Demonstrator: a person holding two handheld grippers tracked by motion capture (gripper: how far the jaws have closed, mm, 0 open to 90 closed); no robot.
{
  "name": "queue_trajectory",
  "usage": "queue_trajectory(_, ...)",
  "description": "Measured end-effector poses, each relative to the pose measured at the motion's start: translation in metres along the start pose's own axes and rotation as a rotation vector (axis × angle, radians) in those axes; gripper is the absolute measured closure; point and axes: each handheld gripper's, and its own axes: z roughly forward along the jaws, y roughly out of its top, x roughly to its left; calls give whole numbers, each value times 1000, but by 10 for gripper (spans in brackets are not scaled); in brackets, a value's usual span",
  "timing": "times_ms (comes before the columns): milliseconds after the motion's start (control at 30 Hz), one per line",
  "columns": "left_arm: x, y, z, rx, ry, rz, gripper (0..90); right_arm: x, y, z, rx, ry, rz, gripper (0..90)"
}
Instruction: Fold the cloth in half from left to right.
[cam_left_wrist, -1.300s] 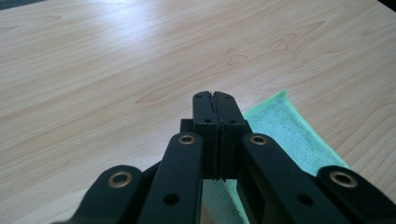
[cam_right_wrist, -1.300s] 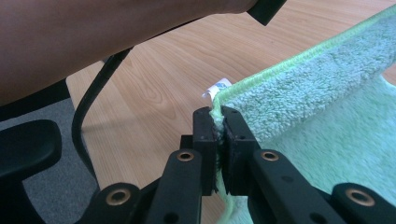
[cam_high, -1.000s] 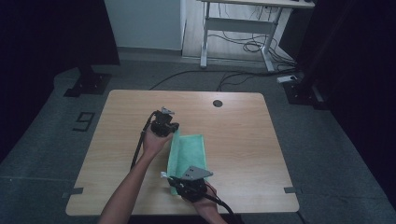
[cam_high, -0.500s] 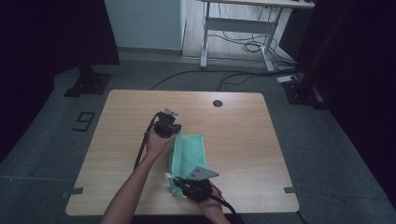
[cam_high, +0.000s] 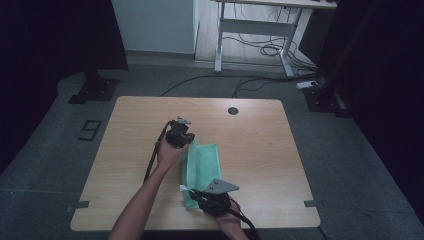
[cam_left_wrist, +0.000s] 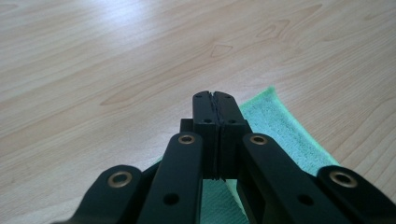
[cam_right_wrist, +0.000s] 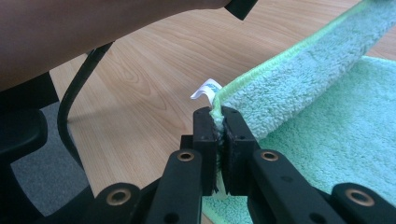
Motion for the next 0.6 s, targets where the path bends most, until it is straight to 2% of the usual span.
queue_trajectory(167, -1, 0, 3, 2, -2, -7, 889, -2, -1, -3, -1, -5, 4, 851)
queue_trajectory(400, -8, -1, 9, 0, -14, 6, 889, -6, -5, -4, 8, -12, 15, 851)
queue_trajectory(600, -8, -1, 13, 4, -15, 6, 889, -8, -8, -6, 14, -13, 16, 851)
